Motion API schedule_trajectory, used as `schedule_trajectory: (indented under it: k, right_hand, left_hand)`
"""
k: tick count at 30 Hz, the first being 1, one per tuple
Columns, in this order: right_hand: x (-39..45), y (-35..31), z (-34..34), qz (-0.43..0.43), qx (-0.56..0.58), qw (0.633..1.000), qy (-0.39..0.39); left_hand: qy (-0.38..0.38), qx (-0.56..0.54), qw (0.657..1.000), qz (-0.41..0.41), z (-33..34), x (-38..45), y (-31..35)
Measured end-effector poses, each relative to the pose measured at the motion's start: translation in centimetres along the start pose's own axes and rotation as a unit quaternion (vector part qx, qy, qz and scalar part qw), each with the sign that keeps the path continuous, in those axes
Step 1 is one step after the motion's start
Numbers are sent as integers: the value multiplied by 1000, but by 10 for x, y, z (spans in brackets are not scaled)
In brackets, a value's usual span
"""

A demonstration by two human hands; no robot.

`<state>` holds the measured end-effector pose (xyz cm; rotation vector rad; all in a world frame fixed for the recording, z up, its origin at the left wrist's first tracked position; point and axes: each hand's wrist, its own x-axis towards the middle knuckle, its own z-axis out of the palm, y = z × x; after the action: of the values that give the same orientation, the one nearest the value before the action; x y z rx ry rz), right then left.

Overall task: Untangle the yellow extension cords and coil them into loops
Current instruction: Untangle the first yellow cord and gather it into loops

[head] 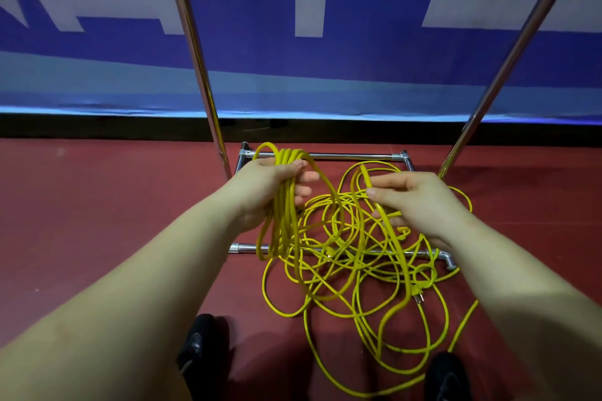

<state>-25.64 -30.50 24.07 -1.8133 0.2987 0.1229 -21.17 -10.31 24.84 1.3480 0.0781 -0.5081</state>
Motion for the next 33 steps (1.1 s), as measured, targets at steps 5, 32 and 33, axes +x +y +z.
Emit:
schedule_trajectory:
  k: [5,32,33]
  right_hand:
    - [0,-8,7,19,108,994,3]
    - [-10,1,19,-64,-119,974,-183]
    - [-10,3,18,-56,-178,961,-204]
  left_hand:
    - [-58,48,997,-22,9,-2,-8]
    - [43,-205,977,-40,15,17,-6]
    - [56,-229,971,-32,13,19,-5]
